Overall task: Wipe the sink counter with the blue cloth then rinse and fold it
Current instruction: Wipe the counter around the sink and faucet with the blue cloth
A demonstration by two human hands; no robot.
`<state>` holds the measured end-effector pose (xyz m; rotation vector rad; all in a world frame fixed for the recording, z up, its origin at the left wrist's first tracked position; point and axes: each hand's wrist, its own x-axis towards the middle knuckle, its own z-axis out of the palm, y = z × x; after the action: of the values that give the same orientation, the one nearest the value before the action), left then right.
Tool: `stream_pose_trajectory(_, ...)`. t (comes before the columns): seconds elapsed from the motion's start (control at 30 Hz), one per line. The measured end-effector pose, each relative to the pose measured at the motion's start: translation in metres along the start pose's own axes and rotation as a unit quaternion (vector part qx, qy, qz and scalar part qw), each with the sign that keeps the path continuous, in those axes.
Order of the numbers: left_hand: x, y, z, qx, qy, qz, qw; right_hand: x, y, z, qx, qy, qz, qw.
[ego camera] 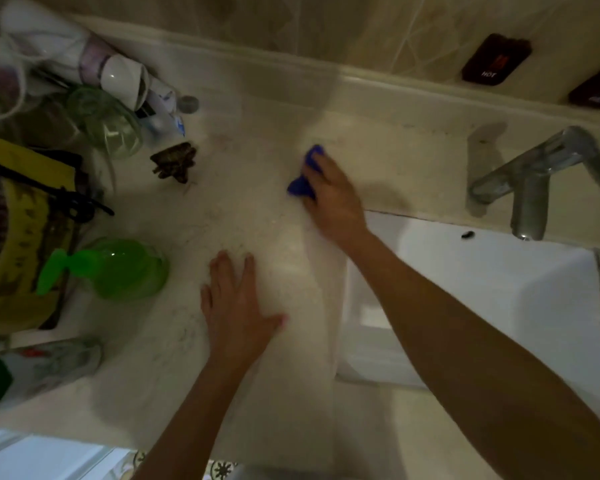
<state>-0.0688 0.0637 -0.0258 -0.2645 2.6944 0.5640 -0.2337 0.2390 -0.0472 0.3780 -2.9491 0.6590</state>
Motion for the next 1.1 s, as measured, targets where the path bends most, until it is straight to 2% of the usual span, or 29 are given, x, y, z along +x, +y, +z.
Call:
stream_pose_trajectory(0.07,0.004,-0.007,-0.016,-0.089,-0.007,0.008,0.996,-0.039,-0.049,0.015,0.039,-0.019,-0.124,0.991)
stream_pose_trajectory(0.13,0.008,-0.020,-0.036,-0.217,0.017,-0.020,0.976,-0.094,-0.082,0.018,0.062,-0.104,-0.225,0.967)
stream_pose_trajectory(0.2,0.007,-0.036,-0.046,-0.266,0.039,-0.027,0.963,-0.135,-0.077,0.016,0.019,-0.162,-0.313,0.936)
stream_pose_trajectory(0.23,0.004,-0.040,-0.046,-0.256,0.040,-0.012,0.966,-0.138,-0.064,0.017,-0.003,-0.147,-0.329,0.933)
stream_pose_trajectory(0.27,0.000,-0.043,-0.044,-0.240,0.034,0.012,0.970,-0.132,-0.050,0.016,-0.019,-0.121,-0.310,0.943)
stream_pose_trajectory(0.33,-0.007,-0.044,-0.036,-0.199,0.001,0.043,0.979,-0.116,-0.036,0.015,-0.024,-0.060,-0.197,0.978)
stream_pose_trajectory(0.43,-0.009,-0.043,-0.032,-0.224,0.002,0.028,0.974,-0.124,-0.068,0.025,-0.010,-0.037,-0.058,0.998)
stream_pose_trajectory(0.5,-0.006,-0.045,-0.032,-0.249,0.015,0.028,0.968,-0.162,-0.108,0.036,0.035,-0.033,-0.061,0.997)
stream_pose_trajectory(0.57,-0.003,-0.046,-0.032,-0.236,0.018,0.037,0.971,-0.215,-0.131,0.039,0.051,-0.029,-0.133,0.989)
stream_pose_trajectory(0.63,-0.006,-0.046,-0.032,-0.205,0.009,0.053,0.977,-0.268,-0.127,0.025,0.031,-0.042,-0.162,0.985)
stream_pose_trajectory(0.67,-0.006,-0.046,-0.031,-0.184,0.004,0.060,0.981,-0.290,-0.113,0.015,0.013,-0.041,-0.143,0.989)
stream_pose_trajectory(0.77,-0.005,-0.046,-0.024,-0.132,-0.012,0.078,0.988,-0.324,-0.056,-0.016,-0.079,0.003,0.023,0.997)
stream_pose_trajectory(0.83,-0.003,-0.044,-0.018,-0.097,-0.030,0.085,0.991,-0.318,-0.050,-0.022,-0.111,0.046,0.177,0.977)
stream_pose_trajectory(0.87,-0.002,-0.040,-0.015,-0.080,-0.034,0.083,0.993,-0.314,-0.061,-0.016,-0.107,0.060,0.212,0.970)
stream_pose_trajectory(0.9,-0.005,-0.033,-0.011,-0.067,-0.031,0.079,0.994,-0.310,-0.078,-0.007,-0.100,0.076,0.215,0.968)
stream_pose_trajectory(0.97,-0.019,-0.015,-0.002,-0.047,-0.013,0.116,0.992,-0.311,-0.114,0.016,-0.081,0.104,0.162,0.978)
stream_pose_trajectory(1.03,-0.038,0.004,0.009,-0.021,-0.008,0.207,0.978,-0.328,-0.128,0.022,-0.067,0.106,0.058,0.990)
stream_pose_trajectory(1.1,-0.052,0.019,0.025,0.019,-0.031,0.290,0.956,-0.355,-0.107,0.010,-0.065,0.081,-0.010,0.995)
